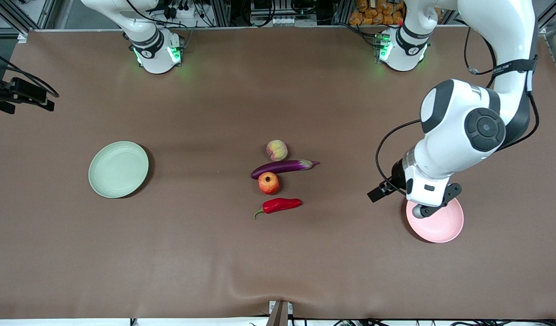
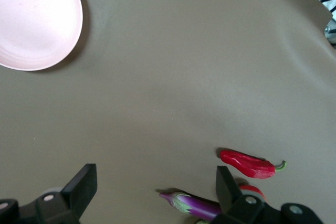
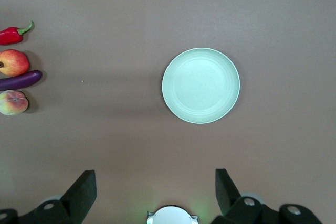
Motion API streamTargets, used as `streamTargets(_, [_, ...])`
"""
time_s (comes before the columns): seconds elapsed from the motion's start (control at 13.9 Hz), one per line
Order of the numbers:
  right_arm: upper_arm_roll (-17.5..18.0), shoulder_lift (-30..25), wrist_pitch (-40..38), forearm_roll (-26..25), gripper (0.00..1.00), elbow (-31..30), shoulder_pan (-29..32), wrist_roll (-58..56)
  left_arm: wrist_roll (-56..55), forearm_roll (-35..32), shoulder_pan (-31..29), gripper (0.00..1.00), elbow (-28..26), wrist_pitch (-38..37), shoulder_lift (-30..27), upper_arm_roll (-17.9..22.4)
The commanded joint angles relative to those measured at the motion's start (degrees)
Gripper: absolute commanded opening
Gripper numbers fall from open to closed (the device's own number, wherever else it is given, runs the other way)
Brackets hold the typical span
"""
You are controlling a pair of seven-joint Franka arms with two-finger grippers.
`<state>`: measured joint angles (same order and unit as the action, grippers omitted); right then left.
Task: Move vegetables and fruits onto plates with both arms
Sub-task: 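Move the left gripper down to the purple eggplant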
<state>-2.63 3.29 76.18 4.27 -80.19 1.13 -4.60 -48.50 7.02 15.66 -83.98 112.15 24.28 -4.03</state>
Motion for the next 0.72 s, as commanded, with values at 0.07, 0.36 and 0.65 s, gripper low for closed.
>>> streamTargets(0.07, [1.0, -0.2, 0.0, 0.6, 1.00, 0.0, 1.4, -0.3, 3.6, -1.0, 0.0, 1.00, 0.7, -2.8, 1.8, 0.3])
streamTargets(0.36, [1.0, -0.2, 0.0, 0.6, 1.00, 0.0, 1.5, -0.3, -1.5, 1.6, 1.3, 1.00, 0.8, -2.6, 4.3, 0.2])
streamTargets(0.65, [1.0, -0.2, 0.0, 0.6, 1.00, 0.1, 1.5, -0.3, -13.3, 1.1, 7.9, 1.00, 0.9, -2.2, 8.1, 0.4])
